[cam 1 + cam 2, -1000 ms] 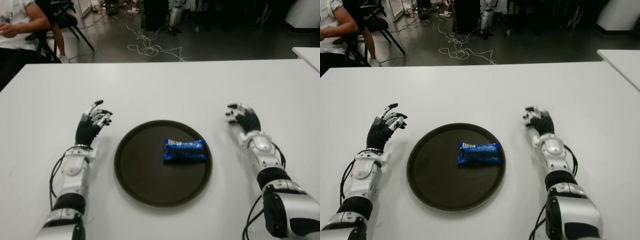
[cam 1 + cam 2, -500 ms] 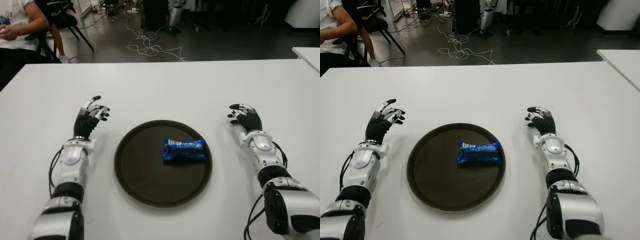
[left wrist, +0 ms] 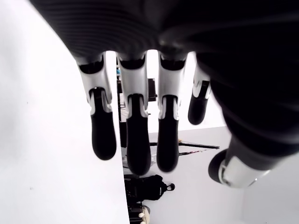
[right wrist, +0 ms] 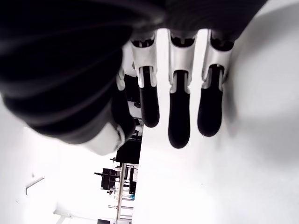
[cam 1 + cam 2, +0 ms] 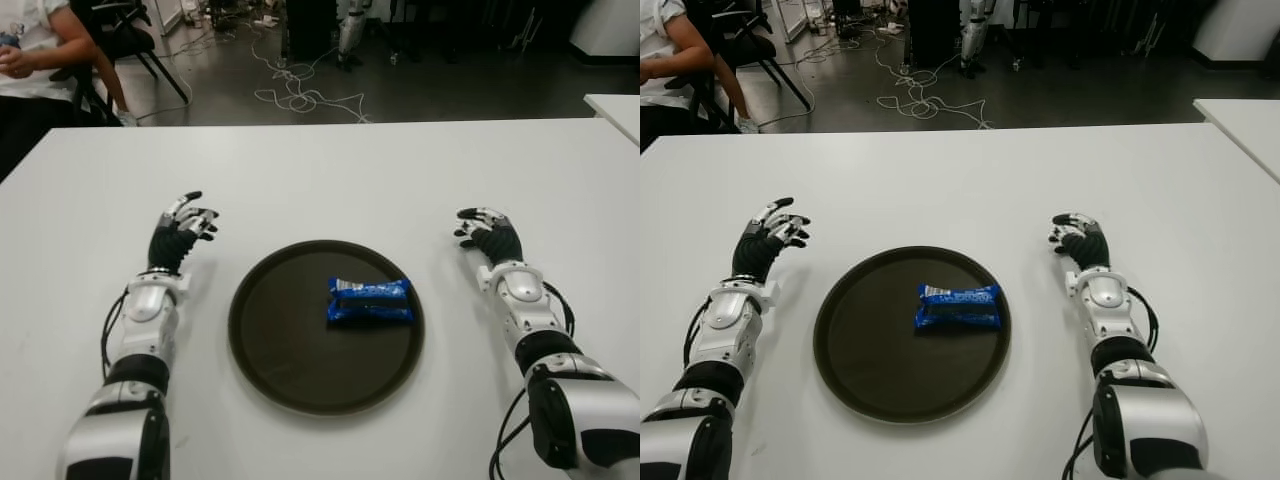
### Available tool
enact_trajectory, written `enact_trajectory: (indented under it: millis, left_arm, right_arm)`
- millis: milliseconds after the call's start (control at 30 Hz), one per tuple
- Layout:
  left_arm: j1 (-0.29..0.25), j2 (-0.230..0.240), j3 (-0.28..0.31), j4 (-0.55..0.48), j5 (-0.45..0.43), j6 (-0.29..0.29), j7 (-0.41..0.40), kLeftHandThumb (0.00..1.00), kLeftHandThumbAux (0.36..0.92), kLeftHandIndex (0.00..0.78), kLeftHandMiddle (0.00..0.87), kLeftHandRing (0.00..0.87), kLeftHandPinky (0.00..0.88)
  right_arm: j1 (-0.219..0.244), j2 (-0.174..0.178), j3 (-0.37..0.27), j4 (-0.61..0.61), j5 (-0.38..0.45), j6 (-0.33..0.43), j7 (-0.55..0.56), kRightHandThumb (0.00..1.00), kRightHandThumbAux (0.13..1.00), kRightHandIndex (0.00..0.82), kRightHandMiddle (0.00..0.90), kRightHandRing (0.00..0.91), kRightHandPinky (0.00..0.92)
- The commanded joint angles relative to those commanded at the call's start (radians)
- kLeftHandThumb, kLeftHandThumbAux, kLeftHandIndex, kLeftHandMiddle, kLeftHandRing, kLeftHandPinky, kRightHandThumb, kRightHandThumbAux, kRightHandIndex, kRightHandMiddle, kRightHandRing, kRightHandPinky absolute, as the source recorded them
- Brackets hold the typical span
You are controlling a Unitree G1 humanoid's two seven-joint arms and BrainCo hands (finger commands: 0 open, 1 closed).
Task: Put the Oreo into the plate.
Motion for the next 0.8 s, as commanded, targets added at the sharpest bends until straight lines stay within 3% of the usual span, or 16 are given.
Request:
enact_trajectory:
  millis: [200, 333, 800]
  left_arm:
    - [-0.009, -0.003, 0.013, 0.014, -0.004, -0.013, -0.003, 1.000, 0.638, 0.215, 0.400, 0.524, 0.482]
    - [-0.017, -0.003, 0.027, 0.034, -0.013, -0.038, -0.007, 1.000, 0.638, 0.215, 0.395, 0.525, 0.481]
    - [0.005, -0.002, 0.024, 0.030, -0.003, -0.088, -0.004, 1.000, 0.637, 0.222, 0.402, 0.515, 0.464]
  right_arm:
    - [0.017, 0.009, 0.024, -0.034, -0.030, -0.066, -0.043, 0.668, 0.729, 0.407, 0.403, 0.454, 0.473]
    - [0.051, 0.009, 0.058, -0.070, -0.080, -0.150, -0.102, 0.671, 0.727, 0.407, 0.399, 0.442, 0.461]
    - [0.095, 0.011, 0.108, -0.082, -0.169, -0.348, -0.237, 0.673, 0.726, 0.408, 0.416, 0.452, 0.464]
